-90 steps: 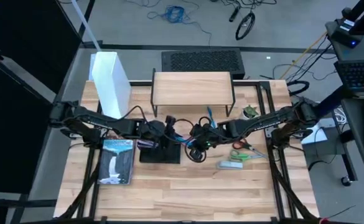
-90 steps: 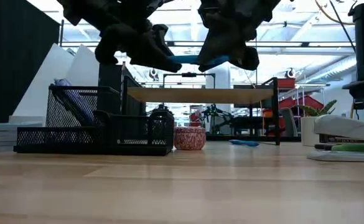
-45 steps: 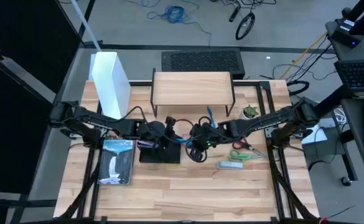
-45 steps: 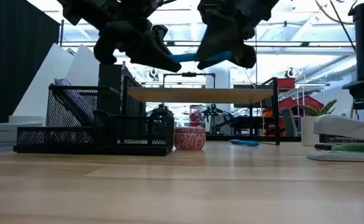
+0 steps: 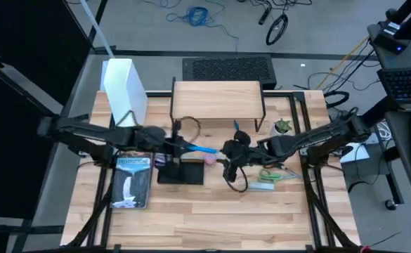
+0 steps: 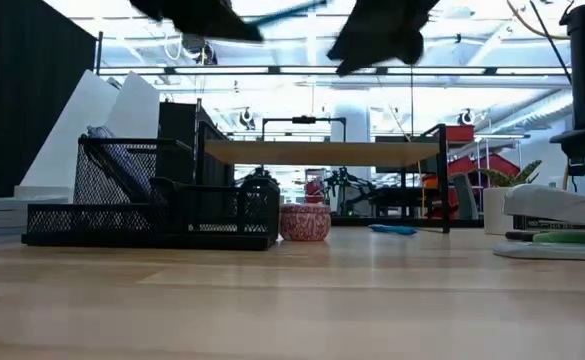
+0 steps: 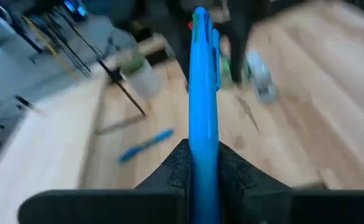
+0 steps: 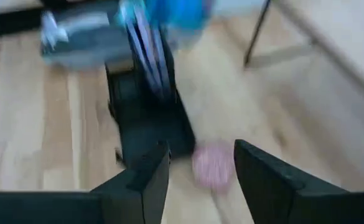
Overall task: Stock shelves
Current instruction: Put the blue pen into the desk organizer
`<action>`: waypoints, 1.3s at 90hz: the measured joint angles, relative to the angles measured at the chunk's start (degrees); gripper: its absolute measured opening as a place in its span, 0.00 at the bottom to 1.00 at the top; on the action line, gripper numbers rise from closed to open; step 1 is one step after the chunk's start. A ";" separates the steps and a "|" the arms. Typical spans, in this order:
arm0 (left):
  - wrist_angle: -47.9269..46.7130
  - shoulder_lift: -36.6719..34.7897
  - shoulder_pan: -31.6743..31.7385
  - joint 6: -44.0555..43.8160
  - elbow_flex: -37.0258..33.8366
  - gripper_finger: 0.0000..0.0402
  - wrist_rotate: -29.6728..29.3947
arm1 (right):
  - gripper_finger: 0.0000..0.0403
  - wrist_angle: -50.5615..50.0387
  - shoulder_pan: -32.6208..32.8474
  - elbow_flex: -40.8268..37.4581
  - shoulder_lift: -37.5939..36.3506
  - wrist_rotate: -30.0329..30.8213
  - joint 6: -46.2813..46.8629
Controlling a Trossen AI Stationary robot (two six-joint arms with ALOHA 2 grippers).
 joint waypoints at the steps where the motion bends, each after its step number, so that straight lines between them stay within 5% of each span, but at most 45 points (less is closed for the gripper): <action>1: 0.01 -0.50 0.00 -0.14 0.00 0.05 0.11 | 0.40 1.32 0.10 -0.38 0.01 0.36 -0.78; 25: 0.35 -9.00 0.00 -4.68 0.00 0.05 3.61 | 0.39 53.60 -1.20 -12.91 0.85 0.87 -20.05; 39: 2.82 -10.05 -0.02 -6.20 0.00 0.05 6.00 | 0.39 75.13 -3.63 -13.35 3.95 -6.02 -27.70; 48: 3.19 -10.00 -0.02 -6.16 0.00 0.05 5.77 | 0.39 75.82 -4.73 -10.32 5.65 -10.39 -28.23; 82: 2.98 -9.99 0.00 -4.38 -0.02 0.05 2.96 | 0.38 68.14 -4.77 -2.67 8.84 -10.91 -30.41; 107: 3.05 -10.03 -0.02 -4.15 -0.02 0.05 2.94 | 0.08 68.65 -4.82 -2.67 8.84 -10.22 -30.78; 117: 2.53 -10.03 -0.02 -4.32 -0.02 0.10 2.93 | 0.07 68.39 -4.84 -2.67 8.84 -9.84 -30.83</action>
